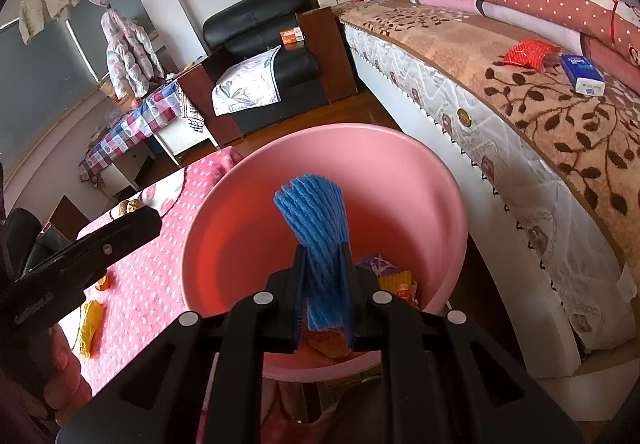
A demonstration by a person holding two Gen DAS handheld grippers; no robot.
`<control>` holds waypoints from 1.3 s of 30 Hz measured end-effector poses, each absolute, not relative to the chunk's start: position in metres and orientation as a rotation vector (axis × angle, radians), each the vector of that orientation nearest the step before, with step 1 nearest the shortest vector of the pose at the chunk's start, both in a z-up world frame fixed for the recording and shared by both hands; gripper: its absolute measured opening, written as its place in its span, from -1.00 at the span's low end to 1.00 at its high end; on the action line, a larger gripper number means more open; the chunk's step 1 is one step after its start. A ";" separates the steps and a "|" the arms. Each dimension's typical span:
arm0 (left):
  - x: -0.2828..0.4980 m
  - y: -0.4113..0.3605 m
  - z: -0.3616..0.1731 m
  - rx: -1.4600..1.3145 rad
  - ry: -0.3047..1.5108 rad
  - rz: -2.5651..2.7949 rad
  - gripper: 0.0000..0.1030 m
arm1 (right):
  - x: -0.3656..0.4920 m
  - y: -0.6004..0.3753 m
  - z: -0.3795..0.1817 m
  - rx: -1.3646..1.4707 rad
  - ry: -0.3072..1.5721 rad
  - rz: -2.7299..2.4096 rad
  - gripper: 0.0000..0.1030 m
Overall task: Collect trash
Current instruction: 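Open the left tool over the basin while the right tool opens to drop the blue mesh, then move both open tools back over the table of trash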
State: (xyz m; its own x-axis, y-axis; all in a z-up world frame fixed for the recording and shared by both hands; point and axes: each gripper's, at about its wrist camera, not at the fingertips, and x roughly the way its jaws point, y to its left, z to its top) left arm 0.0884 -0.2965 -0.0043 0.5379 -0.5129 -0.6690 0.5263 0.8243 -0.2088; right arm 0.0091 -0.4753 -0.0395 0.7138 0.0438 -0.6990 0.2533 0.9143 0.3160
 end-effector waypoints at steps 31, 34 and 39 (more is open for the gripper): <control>0.060 -0.241 0.016 0.014 0.752 -0.481 0.05 | -0.002 -0.427 -0.016 0.362 0.736 -0.041 -0.29; 0.057 -0.230 0.019 0.003 0.745 -0.460 0.05 | -0.003 -0.418 -0.013 0.352 0.735 -0.029 -0.29; 0.051 -0.207 0.022 -0.003 0.735 -0.426 0.05 | -0.005 -0.402 -0.008 0.335 0.730 -0.006 -0.29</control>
State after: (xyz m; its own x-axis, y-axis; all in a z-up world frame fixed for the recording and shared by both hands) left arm 0.0510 -0.2071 0.0219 0.6601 -0.3776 -0.6494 0.3752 0.9147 -0.1504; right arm -0.0046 -0.4025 -0.0075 0.7474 0.1102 -0.6552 0.1215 0.9468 0.2979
